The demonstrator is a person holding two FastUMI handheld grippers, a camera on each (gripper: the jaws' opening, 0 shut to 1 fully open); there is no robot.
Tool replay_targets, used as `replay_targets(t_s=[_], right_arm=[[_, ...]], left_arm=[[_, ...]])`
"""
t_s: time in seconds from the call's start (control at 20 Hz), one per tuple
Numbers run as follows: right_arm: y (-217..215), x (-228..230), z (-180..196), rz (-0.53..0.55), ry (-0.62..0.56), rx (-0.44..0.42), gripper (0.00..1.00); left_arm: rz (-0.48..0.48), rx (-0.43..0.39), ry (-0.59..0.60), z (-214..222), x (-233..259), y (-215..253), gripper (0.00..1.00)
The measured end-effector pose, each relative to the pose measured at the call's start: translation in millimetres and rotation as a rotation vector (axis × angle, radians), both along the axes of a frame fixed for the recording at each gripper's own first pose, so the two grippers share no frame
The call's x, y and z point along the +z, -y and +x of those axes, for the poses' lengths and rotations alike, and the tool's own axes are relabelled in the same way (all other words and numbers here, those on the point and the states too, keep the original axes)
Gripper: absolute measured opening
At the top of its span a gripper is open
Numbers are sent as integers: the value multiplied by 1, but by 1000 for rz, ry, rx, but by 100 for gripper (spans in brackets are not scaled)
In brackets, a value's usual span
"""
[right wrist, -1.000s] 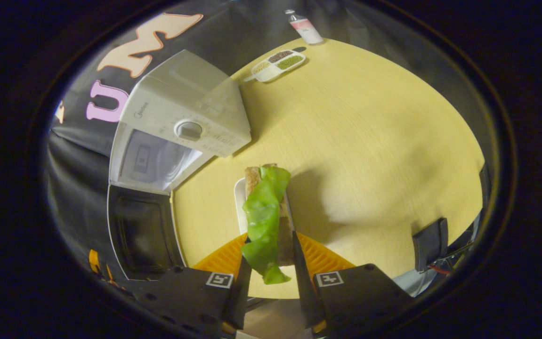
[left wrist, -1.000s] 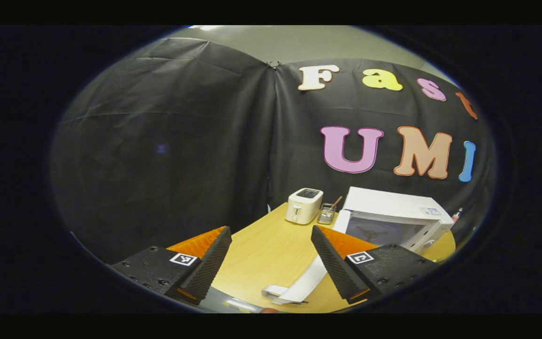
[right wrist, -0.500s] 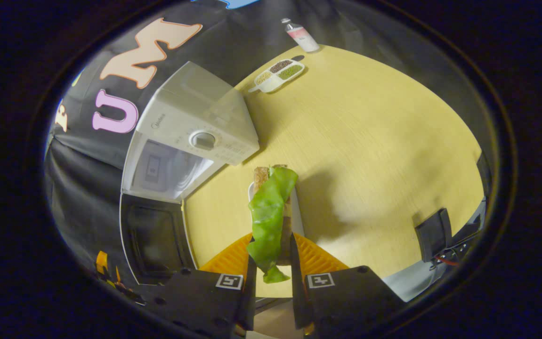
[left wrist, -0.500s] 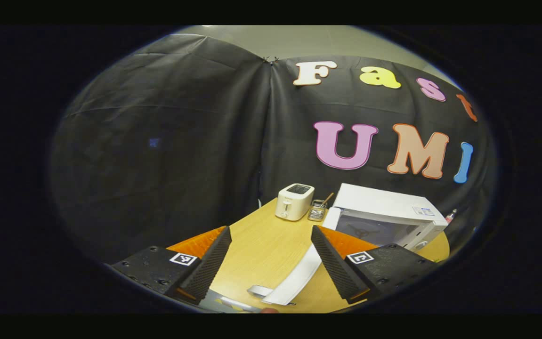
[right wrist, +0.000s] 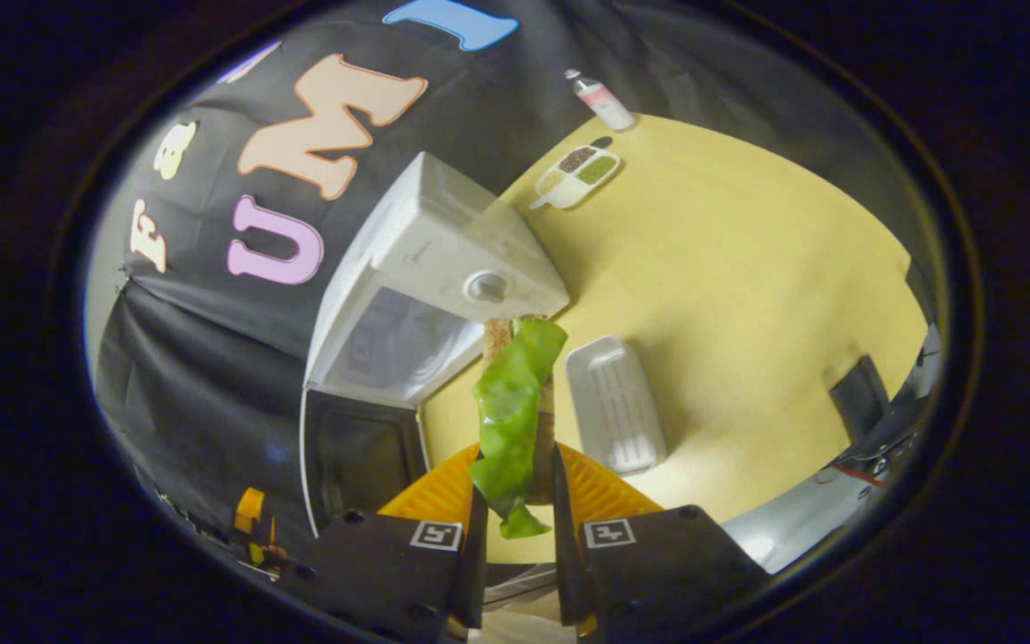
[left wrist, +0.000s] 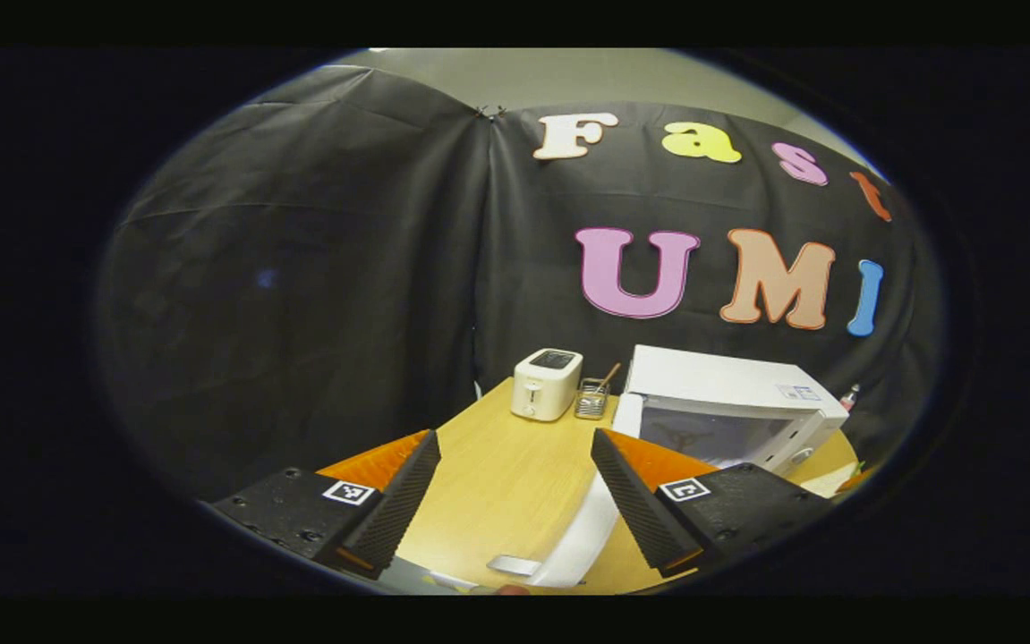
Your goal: Open the microwave oven with the left hand, put the food in, and close the microwave oven.
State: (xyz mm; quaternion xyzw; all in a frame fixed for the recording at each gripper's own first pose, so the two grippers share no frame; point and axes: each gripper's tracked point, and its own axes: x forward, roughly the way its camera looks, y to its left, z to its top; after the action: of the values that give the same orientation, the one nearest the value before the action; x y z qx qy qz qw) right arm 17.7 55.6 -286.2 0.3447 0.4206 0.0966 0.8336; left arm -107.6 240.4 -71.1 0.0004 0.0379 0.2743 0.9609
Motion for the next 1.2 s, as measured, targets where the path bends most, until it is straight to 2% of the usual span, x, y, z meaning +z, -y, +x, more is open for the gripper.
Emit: replay_targets(t_s=[0.4, 0.55, 0.7, 0.95, 1.2], right_arm=[[-126, 27, -9, 178, 83, -29, 35], [-175, 39, 5, 247, 141, -39, 34], [-208, 37, 31, 312, 164, -96, 35], [-230, 3, 78, 241, 182, -142, 34], [-227, -17, 127, 169, 215, -192, 34]], left_arm=[[22, -135, -61, 20, -12, -13, 100], [22, -163, -77, 24, -18, -25, 100], [9, -176, -95, 27, -25, -30, 100], [7, -185, -113, 29, -33, -44, 100], [-22, -186, -141, 33, -45, -50, 100]])
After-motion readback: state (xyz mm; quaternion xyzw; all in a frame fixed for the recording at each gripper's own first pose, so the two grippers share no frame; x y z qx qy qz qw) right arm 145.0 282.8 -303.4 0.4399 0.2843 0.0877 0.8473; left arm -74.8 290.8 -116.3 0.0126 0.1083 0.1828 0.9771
